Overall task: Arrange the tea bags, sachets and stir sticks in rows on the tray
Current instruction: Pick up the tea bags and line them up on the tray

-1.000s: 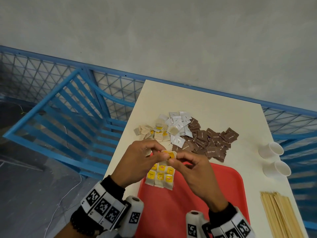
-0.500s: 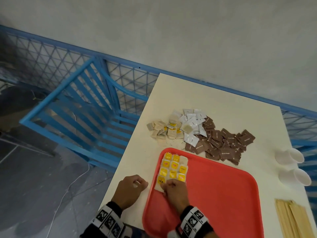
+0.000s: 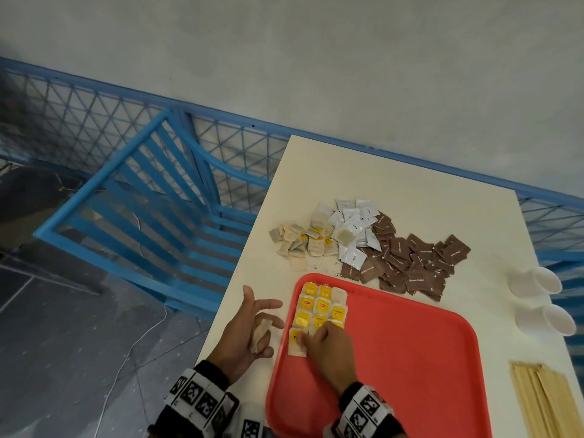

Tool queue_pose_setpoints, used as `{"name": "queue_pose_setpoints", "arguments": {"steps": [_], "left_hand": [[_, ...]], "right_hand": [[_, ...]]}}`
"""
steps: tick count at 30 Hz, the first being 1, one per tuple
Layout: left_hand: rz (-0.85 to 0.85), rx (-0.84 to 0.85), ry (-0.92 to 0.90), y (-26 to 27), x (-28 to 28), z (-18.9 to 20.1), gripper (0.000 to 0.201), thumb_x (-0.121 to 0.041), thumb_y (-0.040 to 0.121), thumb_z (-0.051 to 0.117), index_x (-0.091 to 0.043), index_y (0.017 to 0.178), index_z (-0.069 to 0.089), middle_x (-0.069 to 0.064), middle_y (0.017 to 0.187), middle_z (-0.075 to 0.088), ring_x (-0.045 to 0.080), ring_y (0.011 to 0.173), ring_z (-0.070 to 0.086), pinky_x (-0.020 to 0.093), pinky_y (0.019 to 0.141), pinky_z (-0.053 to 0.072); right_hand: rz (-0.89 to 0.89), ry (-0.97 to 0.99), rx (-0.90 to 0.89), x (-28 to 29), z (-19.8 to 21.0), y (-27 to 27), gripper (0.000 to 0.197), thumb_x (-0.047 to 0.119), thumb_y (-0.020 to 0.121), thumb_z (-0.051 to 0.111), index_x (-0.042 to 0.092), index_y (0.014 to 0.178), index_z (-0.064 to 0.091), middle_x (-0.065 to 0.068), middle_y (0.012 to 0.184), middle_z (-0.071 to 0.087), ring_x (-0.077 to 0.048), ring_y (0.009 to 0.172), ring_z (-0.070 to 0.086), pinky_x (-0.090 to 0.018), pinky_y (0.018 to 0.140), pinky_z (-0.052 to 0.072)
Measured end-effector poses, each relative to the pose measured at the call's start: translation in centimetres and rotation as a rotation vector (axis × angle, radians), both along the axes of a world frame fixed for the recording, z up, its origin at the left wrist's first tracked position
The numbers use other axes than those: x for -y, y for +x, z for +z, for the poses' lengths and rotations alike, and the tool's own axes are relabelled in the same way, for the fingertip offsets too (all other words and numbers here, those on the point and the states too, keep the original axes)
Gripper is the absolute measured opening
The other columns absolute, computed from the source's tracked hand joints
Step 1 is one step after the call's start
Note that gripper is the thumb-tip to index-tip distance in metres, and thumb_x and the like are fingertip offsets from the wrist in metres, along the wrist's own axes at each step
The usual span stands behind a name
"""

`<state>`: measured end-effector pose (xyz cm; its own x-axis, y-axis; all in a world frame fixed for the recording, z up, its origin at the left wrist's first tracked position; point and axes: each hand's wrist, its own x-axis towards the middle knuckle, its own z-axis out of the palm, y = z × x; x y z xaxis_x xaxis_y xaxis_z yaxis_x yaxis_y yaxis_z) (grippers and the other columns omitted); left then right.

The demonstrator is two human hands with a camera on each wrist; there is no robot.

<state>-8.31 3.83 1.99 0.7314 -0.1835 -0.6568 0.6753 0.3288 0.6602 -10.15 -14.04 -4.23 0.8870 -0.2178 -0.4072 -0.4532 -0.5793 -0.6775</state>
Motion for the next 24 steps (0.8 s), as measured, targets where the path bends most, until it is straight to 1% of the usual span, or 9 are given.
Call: {"name": "queue_pose_setpoints", "arguments": {"steps": [3,6,9,10,12,16,18,21,24], "left_hand": [[-0.052,0.137,-0.014,0.5,1.6,1.5,0.083,-0.073,0.088,0.017,-0.013,0.125,0.06,0.016,0.096,0.064,0.012,0.043,0.037,0.025,0.047,0.036],[-0.132,0.285,0.071,0.4,4.2,3.0,0.077,-0.066,0.09,0.009,-0.018,0.131,0.055,0.016,0.099,0.059,0.005,0.045,0.049,0.024,0.045,0.037],[-0.198,0.369,0.079,0.0,6.5,3.9,0.069,-0.06,0.093,0.007,-0.024,0.132,0.051,0.01,0.096,0.062,0.003,0.054,0.057,0.023,0.048,0.039],[-0.199,0.397,0.077,0.0,6.9,3.7,0.067,-0.064,0.094,0.012,-0.026,0.132,0.053,0.008,0.097,0.064,0.005,0.06,0.06,0.027,0.052,0.042],[-0.231,0.476,0.151,0.0,7.4,3.3,0.055,-0.068,0.096,0.034,-0.029,0.125,0.059,0.003,0.099,0.068,0.011,0.071,0.063,0.032,0.059,0.048],[-0.33,0.6,0.299,-0.2,7.5,2.5,0.017,-0.029,0.091,0.07,-0.014,0.096,0.067,-0.003,0.079,0.066,0.014,0.065,0.062,0.029,0.064,0.049],[-0.391,0.624,0.347,-0.3,7.7,2.5,0.009,-0.023,0.086,0.073,-0.023,0.092,0.067,-0.005,0.084,0.069,0.011,0.073,0.067,0.027,0.068,0.049],[-0.412,0.724,0.443,-0.1,8.4,3.3,0.033,-0.042,0.079,0.075,-0.038,0.11,0.064,-0.015,0.112,0.069,0.006,0.098,0.067,0.029,0.08,0.054],[-0.399,0.886,0.521,0.2,9.5,5.1,0.036,-0.056,0.081,0.067,-0.036,0.111,0.068,-0.016,0.115,0.069,0.009,0.11,0.063,0.027,0.086,0.05]], "right_hand": [[0.003,0.237,0.185,1.0,5.3,0.5,0.046,0.047,0.081,0.075,0.015,0.063,0.048,0.004,0.055,0.046,-0.003,0.051,0.038,-0.02,0.052,0.034],[0.14,0.362,0.129,1.6,9.5,0.9,0.057,0.068,0.077,0.065,0.011,0.072,0.065,0.0,0.061,0.063,-0.007,0.055,0.055,-0.022,0.057,0.043],[0.227,0.553,0.175,1.8,11.6,0.8,0.029,0.024,0.093,0.068,0.001,0.076,0.069,0.007,0.071,0.074,-0.019,0.059,0.068,-0.02,0.061,0.049],[0.222,0.568,0.198,2.3,12.0,0.8,0.022,0.012,0.094,0.066,0.001,0.075,0.069,0.012,0.069,0.073,-0.014,0.054,0.066,-0.016,0.059,0.047],[0.214,0.508,0.251,4.0,12.3,0.7,0.016,0.006,0.092,0.066,0.005,0.076,0.07,0.019,0.06,0.065,0.001,0.05,0.055,-0.011,0.056,0.04],[0.24,0.246,0.372,8.3,12.6,0.8,0.005,0.015,0.086,0.074,0.017,0.083,0.076,0.02,0.067,0.064,0.0,0.063,0.054,-0.013,0.063,0.04],[0.267,0.158,0.433,9.7,13.5,0.7,0.005,0.016,0.086,0.075,0.02,0.084,0.077,0.017,0.074,0.068,-0.002,0.067,0.058,-0.011,0.064,0.04],[0.35,0.057,0.517,11.0,14.9,0.4,0.006,0.017,0.088,0.072,0.021,0.089,0.077,0.014,0.08,0.069,-0.003,0.075,0.059,-0.01,0.066,0.039],[0.395,0.031,0.575,11.4,15.5,0.3,0.007,0.019,0.088,0.071,0.022,0.091,0.076,0.014,0.081,0.069,-0.003,0.076,0.059,-0.009,0.067,0.039]]}}
